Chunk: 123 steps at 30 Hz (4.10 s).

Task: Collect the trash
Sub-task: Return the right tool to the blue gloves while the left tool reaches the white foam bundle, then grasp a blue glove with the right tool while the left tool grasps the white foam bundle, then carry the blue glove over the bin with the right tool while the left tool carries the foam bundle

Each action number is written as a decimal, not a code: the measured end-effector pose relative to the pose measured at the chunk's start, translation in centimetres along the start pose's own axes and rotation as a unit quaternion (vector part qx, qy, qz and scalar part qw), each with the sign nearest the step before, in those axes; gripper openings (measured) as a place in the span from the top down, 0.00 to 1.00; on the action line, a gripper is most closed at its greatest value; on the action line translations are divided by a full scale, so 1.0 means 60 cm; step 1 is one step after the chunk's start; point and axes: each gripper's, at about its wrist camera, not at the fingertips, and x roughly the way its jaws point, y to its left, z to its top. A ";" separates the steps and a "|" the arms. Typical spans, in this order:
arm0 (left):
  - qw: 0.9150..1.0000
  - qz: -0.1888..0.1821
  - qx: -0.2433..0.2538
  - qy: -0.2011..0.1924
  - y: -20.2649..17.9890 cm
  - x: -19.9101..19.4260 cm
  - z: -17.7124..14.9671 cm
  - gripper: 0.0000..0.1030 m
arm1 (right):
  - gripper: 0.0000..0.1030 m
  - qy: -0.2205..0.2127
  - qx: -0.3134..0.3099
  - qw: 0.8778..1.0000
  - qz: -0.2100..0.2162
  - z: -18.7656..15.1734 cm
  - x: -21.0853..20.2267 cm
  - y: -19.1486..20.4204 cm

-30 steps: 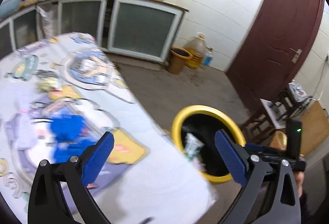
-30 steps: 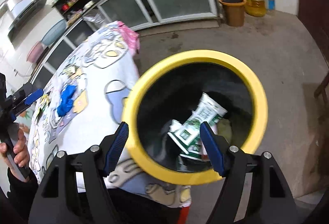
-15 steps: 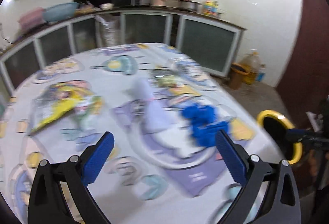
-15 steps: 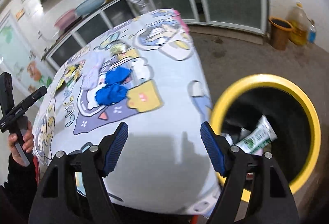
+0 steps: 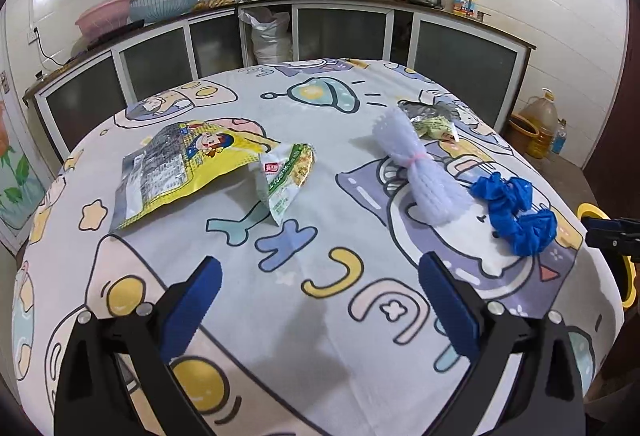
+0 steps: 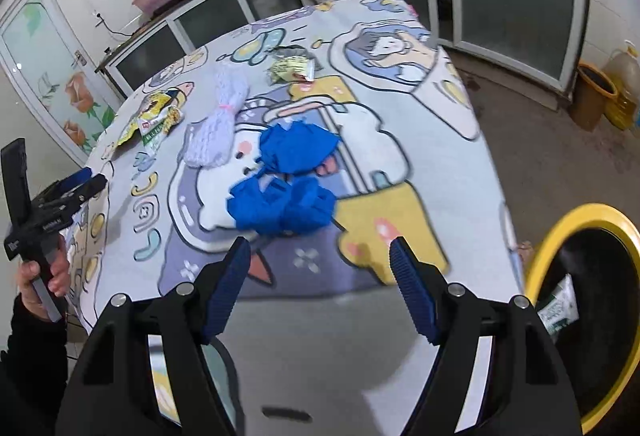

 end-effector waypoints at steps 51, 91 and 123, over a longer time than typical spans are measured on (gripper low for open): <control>0.993 -0.016 -0.019 0.117 -0.163 0.304 0.153 0.65 | 0.81 0.048 -0.028 0.998 0.039 0.041 0.108 0.018; 0.992 -0.113 -0.036 0.033 -0.106 -0.055 0.023 0.75 | 0.84 -0.036 0.043 0.996 0.074 -0.067 -0.141 -0.023; 0.942 -0.297 0.151 0.051 -0.615 -0.038 0.058 0.75 | 0.84 -0.138 0.229 0.958 -0.101 -0.213 -0.314 -0.342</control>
